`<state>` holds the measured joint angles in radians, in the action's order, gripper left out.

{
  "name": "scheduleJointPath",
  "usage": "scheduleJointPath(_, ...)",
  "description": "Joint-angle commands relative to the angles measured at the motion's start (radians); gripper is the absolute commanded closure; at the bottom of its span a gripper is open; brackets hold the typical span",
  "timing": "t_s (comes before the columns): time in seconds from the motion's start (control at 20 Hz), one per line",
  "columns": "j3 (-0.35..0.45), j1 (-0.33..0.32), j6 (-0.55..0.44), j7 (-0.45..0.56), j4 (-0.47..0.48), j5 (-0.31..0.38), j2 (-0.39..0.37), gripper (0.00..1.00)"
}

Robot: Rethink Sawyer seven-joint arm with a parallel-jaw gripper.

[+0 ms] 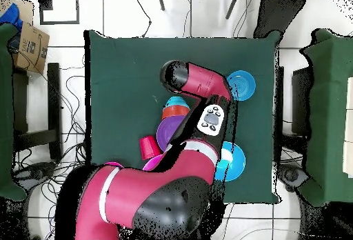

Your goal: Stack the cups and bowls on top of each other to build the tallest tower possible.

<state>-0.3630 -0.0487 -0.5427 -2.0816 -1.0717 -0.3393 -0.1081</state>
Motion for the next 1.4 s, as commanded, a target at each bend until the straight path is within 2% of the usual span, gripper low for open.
scheduleJointPath(0.05,0.060,0.003,-0.078,-0.137,0.033,-0.003,-0.016,1.00)
scheduleJointPath(0.15,0.071,-0.002,-0.056,-0.131,0.012,-0.003,-0.024,1.00)
scheduleJointPath(0.4,0.094,-0.009,0.046,-0.099,-0.118,0.026,-0.082,1.00)
scheduleJointPath(0.55,0.105,-0.018,0.076,-0.074,-0.152,0.043,-0.098,1.00)
scheduleJointPath(0.6,0.118,-0.026,0.082,-0.064,-0.175,0.043,-0.109,0.00)
scheduleJointPath(0.75,0.120,-0.033,0.105,-0.052,-0.189,0.053,-0.120,0.00)
scheduleJointPath(1.4,0.157,-0.059,0.087,-0.016,-0.233,0.058,-0.163,0.00)
